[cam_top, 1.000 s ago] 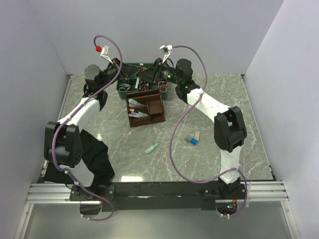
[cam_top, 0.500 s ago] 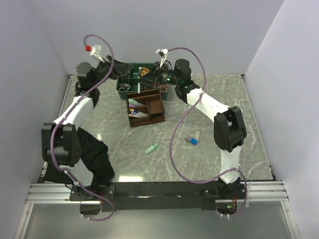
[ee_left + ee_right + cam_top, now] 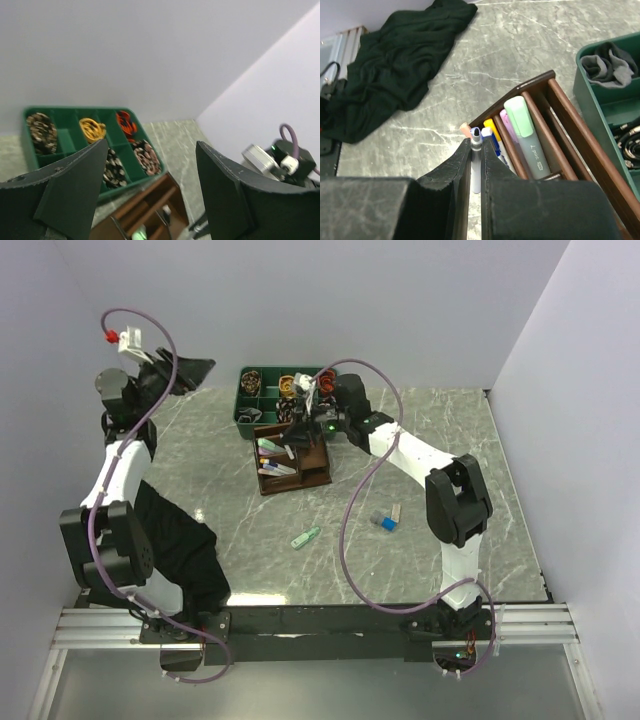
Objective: Sort the stationery into containers
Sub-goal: Pick up the pen cap from the storage box.
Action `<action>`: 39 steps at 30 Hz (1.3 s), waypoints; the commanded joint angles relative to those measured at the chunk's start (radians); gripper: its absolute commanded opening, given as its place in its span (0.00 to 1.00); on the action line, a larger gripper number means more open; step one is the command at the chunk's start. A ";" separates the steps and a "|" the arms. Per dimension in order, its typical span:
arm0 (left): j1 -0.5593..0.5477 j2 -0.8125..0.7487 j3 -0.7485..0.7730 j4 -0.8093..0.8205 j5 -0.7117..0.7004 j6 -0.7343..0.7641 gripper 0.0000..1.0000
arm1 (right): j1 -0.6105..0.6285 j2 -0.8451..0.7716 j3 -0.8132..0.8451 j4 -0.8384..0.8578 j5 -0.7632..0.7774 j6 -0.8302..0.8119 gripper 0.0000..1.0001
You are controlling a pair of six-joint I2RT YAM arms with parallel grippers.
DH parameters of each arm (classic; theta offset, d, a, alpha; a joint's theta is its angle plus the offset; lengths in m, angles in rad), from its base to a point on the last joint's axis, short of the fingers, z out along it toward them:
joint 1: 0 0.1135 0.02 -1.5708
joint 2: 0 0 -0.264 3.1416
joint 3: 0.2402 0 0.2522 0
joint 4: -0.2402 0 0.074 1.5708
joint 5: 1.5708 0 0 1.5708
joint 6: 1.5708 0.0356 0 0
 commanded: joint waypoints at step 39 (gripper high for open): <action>-0.228 0.236 0.461 -1.027 0.337 1.132 0.59 | -0.102 -0.269 -0.126 -0.199 0.011 -0.376 0.00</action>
